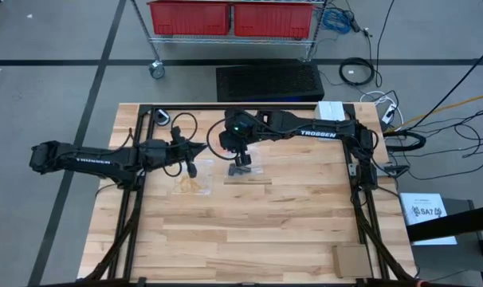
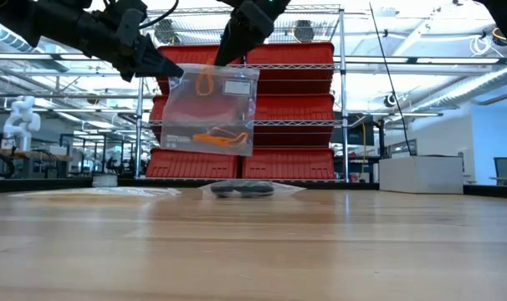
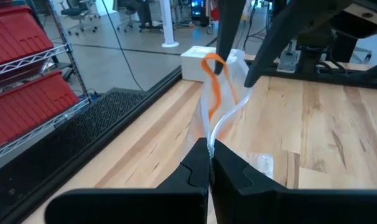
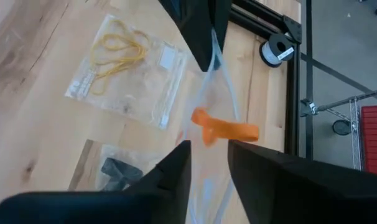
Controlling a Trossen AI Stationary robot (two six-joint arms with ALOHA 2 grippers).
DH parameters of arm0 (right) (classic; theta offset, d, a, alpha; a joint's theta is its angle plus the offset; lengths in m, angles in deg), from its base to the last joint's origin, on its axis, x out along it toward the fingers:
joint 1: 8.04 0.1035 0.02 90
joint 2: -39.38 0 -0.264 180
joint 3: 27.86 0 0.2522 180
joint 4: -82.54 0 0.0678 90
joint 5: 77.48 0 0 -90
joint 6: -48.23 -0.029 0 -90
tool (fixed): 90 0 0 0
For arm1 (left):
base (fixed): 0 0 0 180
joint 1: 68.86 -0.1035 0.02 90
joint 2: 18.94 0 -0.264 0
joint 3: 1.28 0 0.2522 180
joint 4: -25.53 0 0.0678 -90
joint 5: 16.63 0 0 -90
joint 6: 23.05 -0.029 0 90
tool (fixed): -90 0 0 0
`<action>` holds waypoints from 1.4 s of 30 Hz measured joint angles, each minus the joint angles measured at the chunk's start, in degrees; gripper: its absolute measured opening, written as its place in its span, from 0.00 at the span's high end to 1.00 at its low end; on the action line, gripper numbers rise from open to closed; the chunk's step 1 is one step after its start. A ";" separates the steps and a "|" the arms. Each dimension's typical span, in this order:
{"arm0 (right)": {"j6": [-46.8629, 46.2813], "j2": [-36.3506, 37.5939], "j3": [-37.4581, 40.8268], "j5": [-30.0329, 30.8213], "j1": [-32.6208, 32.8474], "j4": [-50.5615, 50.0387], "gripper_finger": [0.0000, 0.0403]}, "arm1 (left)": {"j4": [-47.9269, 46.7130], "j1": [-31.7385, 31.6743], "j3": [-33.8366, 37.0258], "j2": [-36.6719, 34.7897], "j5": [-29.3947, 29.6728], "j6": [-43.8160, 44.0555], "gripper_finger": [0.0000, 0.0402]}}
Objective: Sort rubber bands
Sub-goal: Put the orange rubber band on the zip bag
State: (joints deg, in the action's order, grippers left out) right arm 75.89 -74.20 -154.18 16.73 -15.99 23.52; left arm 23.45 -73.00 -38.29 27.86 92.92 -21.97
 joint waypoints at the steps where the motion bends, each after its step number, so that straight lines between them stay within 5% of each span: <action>1: 0.00 0.00 0.00 0.37 -0.04 0.02 0.73 | -0.01 0.00 0.00 0.00 0.02 0.00 0.99; 16: -6.41 9.19 -1.42 4.00 -1.02 -12.33 0.69 | -0.18 0.02 0.00 0.00 0.44 -0.31 0.99; 24: -11.61 14.45 8.35 -10.48 -6.40 -13.87 0.69 | -0.23 0.02 0.00 0.00 0.46 -0.48 0.99; 33: -18.73 27.69 44.17 -20.72 -8.55 23.35 0.69 | -1.38 0.00 0.00 0.00 -0.15 -0.42 0.99; 38: -27.00 34.58 66.61 -16.44 -6.94 58.99 0.69 | -1.60 0.04 -0.02 1.00 -4.40 -0.07 0.99; 42: -28.41 35.10 76.82 -10.14 -4.49 79.79 0.69 | -0.57 0.04 -0.02 2.10 -5.75 -0.37 0.99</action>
State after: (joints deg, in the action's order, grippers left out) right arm 47.49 -39.09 -77.36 6.59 -20.48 103.31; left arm 22.88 -72.96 -38.31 29.96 87.17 -22.34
